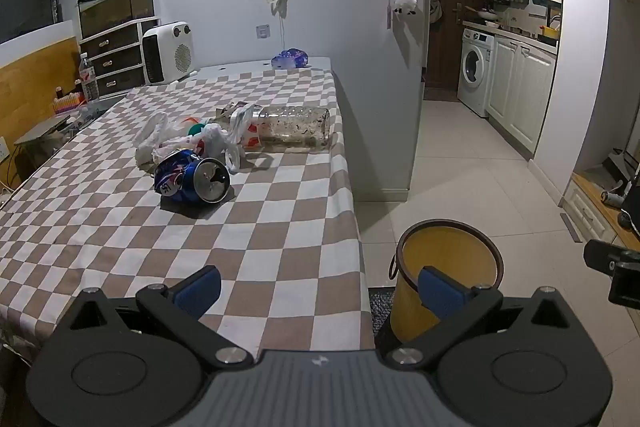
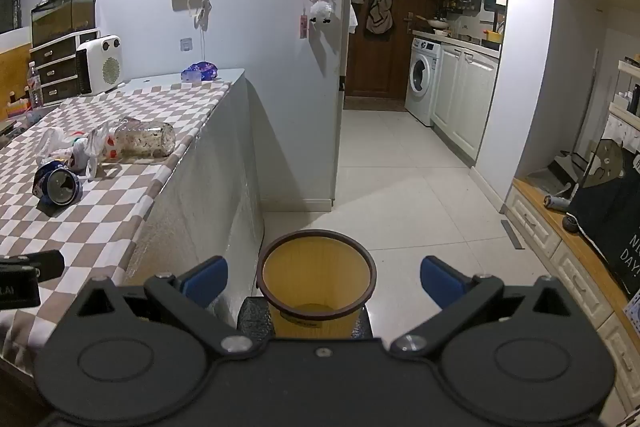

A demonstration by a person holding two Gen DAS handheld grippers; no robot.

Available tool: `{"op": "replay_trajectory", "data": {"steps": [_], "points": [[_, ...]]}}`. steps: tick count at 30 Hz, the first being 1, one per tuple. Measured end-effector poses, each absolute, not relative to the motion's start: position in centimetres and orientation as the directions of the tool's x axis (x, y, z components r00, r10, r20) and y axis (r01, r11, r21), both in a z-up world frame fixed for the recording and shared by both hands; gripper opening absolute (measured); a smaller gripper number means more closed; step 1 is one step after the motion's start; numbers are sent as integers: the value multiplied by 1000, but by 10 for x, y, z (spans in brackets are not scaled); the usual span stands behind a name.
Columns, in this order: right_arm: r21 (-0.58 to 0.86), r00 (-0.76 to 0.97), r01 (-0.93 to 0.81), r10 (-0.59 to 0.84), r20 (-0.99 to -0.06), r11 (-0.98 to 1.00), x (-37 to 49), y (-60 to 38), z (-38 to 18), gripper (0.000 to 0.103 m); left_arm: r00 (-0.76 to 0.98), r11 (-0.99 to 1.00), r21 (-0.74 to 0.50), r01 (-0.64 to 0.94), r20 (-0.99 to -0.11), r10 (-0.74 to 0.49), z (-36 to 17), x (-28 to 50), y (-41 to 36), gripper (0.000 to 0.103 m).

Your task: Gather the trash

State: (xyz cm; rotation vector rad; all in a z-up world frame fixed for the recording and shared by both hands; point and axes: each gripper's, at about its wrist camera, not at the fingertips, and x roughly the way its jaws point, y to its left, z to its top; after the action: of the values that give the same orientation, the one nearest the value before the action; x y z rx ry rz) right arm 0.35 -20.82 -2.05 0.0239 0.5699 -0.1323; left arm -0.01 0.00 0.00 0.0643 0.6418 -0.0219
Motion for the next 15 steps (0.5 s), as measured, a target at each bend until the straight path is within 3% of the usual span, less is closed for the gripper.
{"op": "replay_trajectory", "data": {"steps": [15], "points": [[-14,831,129,-116,-544,992,3,-207,-20,103,800,998,54,40,-600,0,0,0,0,103]]}}
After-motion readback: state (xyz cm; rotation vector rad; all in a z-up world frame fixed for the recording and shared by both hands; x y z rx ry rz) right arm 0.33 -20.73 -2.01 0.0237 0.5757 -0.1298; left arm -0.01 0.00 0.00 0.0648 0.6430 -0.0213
